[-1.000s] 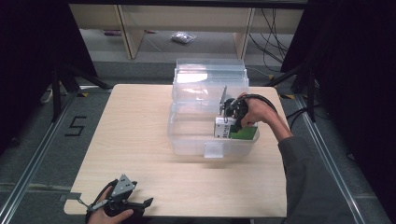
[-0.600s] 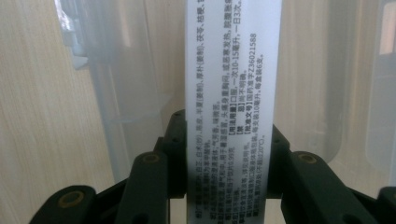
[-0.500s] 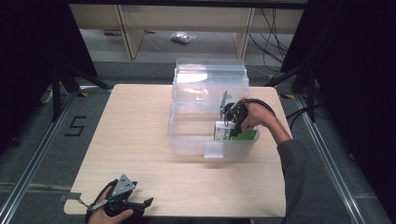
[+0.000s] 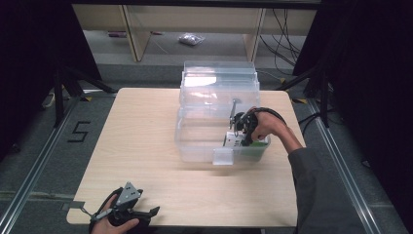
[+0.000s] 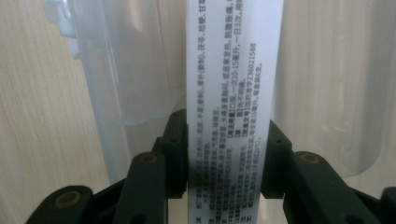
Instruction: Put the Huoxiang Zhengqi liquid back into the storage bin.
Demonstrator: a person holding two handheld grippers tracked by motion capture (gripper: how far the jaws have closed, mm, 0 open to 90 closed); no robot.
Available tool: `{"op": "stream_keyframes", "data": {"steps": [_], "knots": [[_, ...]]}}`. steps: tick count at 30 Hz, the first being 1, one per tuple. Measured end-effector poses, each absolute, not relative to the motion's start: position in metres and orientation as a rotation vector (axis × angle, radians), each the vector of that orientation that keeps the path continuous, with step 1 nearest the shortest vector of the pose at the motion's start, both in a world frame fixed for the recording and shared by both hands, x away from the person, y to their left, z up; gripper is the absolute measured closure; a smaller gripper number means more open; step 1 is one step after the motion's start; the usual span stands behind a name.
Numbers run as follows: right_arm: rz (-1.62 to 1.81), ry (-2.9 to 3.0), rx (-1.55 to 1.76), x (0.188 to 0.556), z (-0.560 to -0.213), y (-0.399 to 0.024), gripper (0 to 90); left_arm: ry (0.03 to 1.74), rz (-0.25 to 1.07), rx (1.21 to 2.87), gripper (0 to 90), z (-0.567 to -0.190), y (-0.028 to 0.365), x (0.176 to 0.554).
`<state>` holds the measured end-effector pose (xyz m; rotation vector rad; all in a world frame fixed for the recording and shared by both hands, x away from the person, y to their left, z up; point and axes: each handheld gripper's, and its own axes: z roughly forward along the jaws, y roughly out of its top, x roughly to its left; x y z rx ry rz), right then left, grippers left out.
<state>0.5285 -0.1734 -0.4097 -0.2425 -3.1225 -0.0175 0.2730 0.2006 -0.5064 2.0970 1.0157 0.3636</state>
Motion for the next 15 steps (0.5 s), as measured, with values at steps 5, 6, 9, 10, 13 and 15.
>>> {"op": "stream_keyframes", "data": {"steps": [5, 6, 9, 10, 13, 15], "knots": [[-0.112, -3.156, -0.170, 0.532, -0.402, -0.176, 59.8, 1.009, 0.365, 2.111, 15.0, -0.506, 0.201, 0.273], [-0.121, -3.157, -0.172, 0.532, -0.398, -0.177, 59.7, 1.008, 0.363, 2.106, 14.9, -0.506, 0.201, 0.273], [-0.111, -3.157, -0.281, 0.527, -0.385, -0.179, 57.8, 1.007, 0.355, 2.101, 14.9, -0.506, 0.200, 0.272], [-0.136, -3.156, -0.277, 0.526, -0.384, -0.180, 57.7, 1.007, 0.355, 2.099, 14.9, -0.506, 0.200, 0.273], [-0.188, -3.162, -0.245, 0.527, -0.382, -0.182, 56.2, 1.004, 0.356, 2.102, 14.9, -0.506, 0.200, 0.272], [-0.205, -3.172, -0.263, 0.527, -0.379, -0.182, 55.2, 1.006, 0.355, 2.101, 14.9, -0.506, 0.200, 0.273]]}}
